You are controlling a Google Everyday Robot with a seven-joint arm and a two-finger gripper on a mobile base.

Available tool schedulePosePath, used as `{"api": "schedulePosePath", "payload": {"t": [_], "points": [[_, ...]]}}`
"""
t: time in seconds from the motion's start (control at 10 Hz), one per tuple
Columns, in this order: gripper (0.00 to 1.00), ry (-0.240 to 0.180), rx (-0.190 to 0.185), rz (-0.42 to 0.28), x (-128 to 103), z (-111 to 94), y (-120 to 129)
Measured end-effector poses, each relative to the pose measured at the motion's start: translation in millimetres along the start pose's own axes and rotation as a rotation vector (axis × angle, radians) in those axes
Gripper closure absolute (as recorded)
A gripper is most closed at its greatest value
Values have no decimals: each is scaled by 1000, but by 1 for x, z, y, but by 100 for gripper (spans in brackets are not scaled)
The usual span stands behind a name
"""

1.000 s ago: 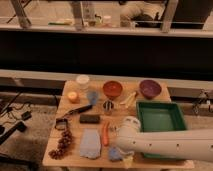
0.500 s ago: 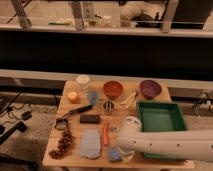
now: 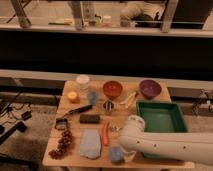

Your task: Place sponge in purple bowl

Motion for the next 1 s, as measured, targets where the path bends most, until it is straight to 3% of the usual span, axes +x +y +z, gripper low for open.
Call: {"api": "schedulePosePath", "payload": {"t": [0.2, 0.5, 1.0], "points": [[97, 5, 35, 10, 5, -16, -2], [97, 15, 84, 15, 17, -31, -26], [97, 63, 159, 35, 56, -75, -101]]}}
